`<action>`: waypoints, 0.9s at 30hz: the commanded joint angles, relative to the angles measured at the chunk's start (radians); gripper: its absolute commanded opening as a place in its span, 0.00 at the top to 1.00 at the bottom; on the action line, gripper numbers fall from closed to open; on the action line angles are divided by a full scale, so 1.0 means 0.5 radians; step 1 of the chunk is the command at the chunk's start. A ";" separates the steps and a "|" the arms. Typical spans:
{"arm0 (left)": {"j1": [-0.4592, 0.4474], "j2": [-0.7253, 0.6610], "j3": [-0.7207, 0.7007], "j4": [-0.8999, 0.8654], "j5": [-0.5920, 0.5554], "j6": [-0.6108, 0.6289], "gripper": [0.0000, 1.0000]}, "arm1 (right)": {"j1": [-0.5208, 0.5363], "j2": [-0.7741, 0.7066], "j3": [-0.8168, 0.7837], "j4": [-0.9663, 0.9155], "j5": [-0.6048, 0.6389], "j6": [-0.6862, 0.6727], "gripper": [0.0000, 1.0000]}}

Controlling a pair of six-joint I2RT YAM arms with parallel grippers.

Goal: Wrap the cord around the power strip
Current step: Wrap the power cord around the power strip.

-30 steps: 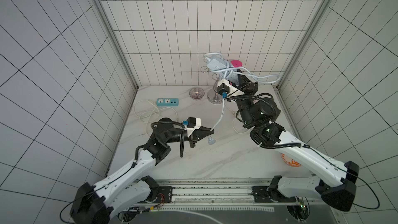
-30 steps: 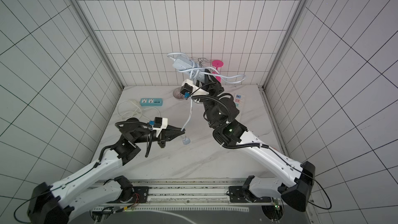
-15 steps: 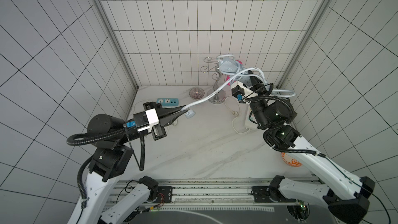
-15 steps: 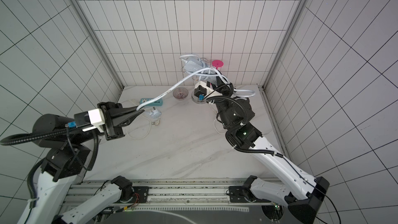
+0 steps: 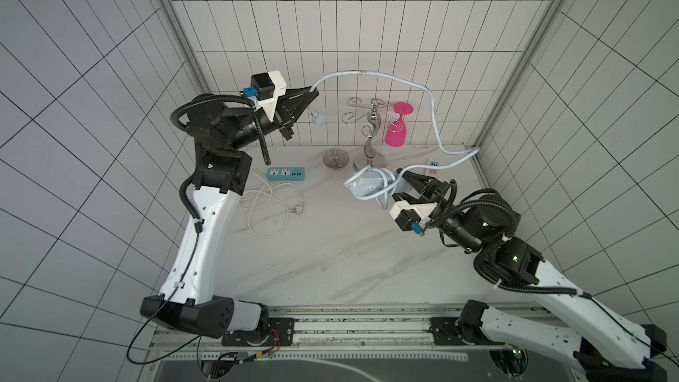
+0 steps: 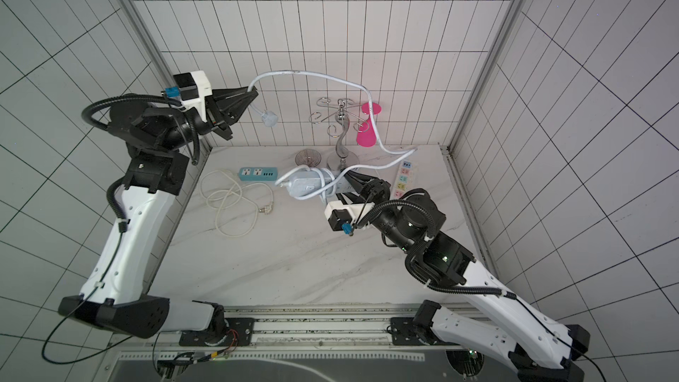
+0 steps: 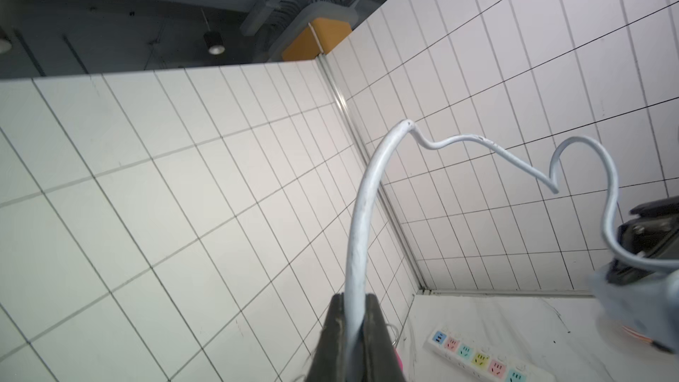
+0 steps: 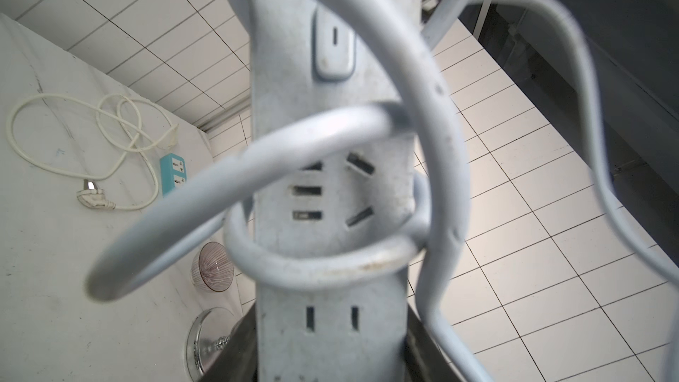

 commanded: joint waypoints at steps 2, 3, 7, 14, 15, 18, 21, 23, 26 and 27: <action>0.151 0.083 -0.183 0.310 -0.127 -0.266 1.00 | 0.020 -0.125 0.131 -0.045 -0.162 0.098 1.00; 0.174 0.100 -0.208 0.291 -0.150 -0.263 1.00 | 0.021 -0.147 0.137 -0.036 -0.161 0.112 1.00; 0.194 0.085 -0.310 -0.007 -0.259 -0.090 1.00 | 0.020 -0.201 0.120 0.146 -0.037 0.115 1.00; 0.197 -0.289 -0.815 -0.424 -0.364 0.180 1.00 | 0.000 0.024 0.197 0.733 0.568 -0.069 1.00; 0.195 -0.369 -0.886 -0.450 -0.351 0.197 1.00 | -0.009 0.082 0.228 0.788 0.639 -0.094 1.00; 0.173 -0.633 -1.065 -0.579 -0.324 0.300 1.00 | -0.038 0.270 0.347 0.875 0.820 -0.149 1.00; 0.109 -0.874 -1.109 -0.785 -0.312 0.483 1.00 | -0.053 0.436 0.418 0.966 1.019 -0.250 1.00; 0.057 -0.994 -1.044 -0.939 -0.289 0.592 1.00 | -0.082 0.530 0.457 0.990 1.121 -0.299 1.00; 0.020 -1.104 -0.835 -1.190 -0.259 0.739 1.00 | -0.140 0.635 0.480 1.000 1.211 -0.366 1.00; 0.003 -1.123 -0.766 -1.259 -0.285 0.786 1.00 | -0.156 0.653 0.482 0.986 1.223 -0.366 1.00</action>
